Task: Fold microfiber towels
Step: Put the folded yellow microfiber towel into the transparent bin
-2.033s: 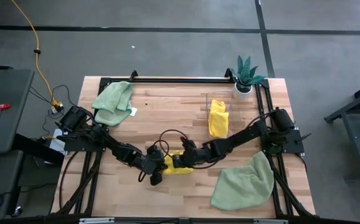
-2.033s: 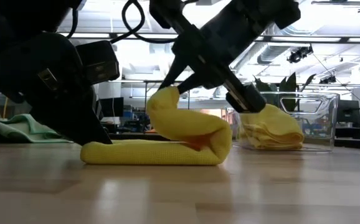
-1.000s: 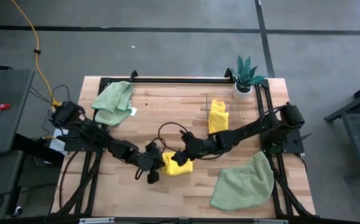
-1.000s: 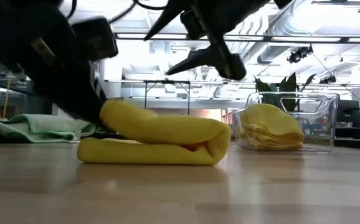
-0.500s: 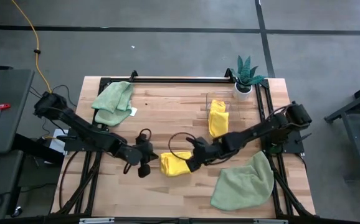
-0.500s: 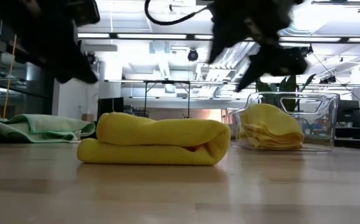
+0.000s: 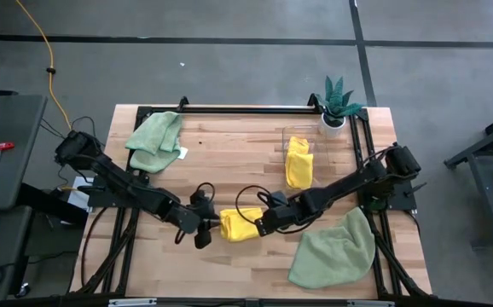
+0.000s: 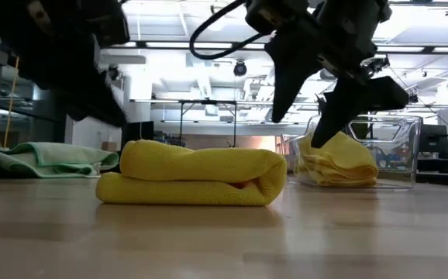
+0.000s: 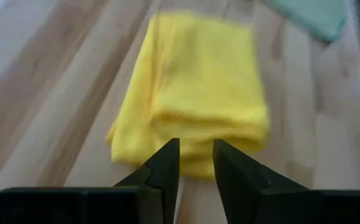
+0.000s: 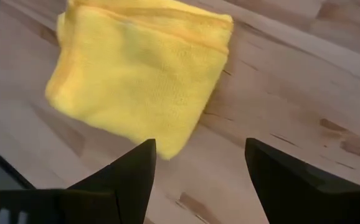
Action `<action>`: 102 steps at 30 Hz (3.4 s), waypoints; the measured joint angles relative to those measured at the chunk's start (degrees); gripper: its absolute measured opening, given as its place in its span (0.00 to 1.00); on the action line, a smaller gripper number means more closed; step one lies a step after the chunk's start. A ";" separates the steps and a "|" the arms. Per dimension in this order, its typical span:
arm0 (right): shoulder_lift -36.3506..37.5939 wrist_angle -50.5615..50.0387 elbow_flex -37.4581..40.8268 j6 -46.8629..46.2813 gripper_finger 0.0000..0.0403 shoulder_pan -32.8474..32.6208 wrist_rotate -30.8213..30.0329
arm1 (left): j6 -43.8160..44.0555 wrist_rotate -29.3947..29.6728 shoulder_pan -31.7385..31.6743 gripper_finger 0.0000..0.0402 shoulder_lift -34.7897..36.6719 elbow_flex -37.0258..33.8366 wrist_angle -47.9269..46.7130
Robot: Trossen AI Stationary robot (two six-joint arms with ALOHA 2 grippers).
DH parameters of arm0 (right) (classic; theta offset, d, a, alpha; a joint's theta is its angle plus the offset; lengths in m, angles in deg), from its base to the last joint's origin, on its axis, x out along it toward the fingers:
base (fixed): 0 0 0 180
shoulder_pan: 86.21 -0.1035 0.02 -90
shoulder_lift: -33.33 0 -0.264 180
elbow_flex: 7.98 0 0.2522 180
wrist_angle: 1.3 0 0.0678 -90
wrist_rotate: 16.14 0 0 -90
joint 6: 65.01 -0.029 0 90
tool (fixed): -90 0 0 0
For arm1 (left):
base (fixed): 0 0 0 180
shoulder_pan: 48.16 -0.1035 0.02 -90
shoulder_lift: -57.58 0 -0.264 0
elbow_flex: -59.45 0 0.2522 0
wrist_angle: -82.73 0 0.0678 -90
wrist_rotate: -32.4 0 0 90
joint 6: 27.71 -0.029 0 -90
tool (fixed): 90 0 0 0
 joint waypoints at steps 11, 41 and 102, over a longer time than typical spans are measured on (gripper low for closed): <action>6.76 31.07 20.73 -10.23 0.56 -0.94 -1.93 | 1.56 -1.63 0.07 0.30 -1.29 -0.07 0.75; -5.41 55.03 24.16 -17.53 0.55 1.93 -2.52 | -2.50 -5.99 -1.73 0.32 -15.30 0.21 5.46; 16.65 -33.44 -31.90 61.31 0.00 31.05 19.31 | 3.12 9.03 4.90 0.32 41.24 -0.12 -33.80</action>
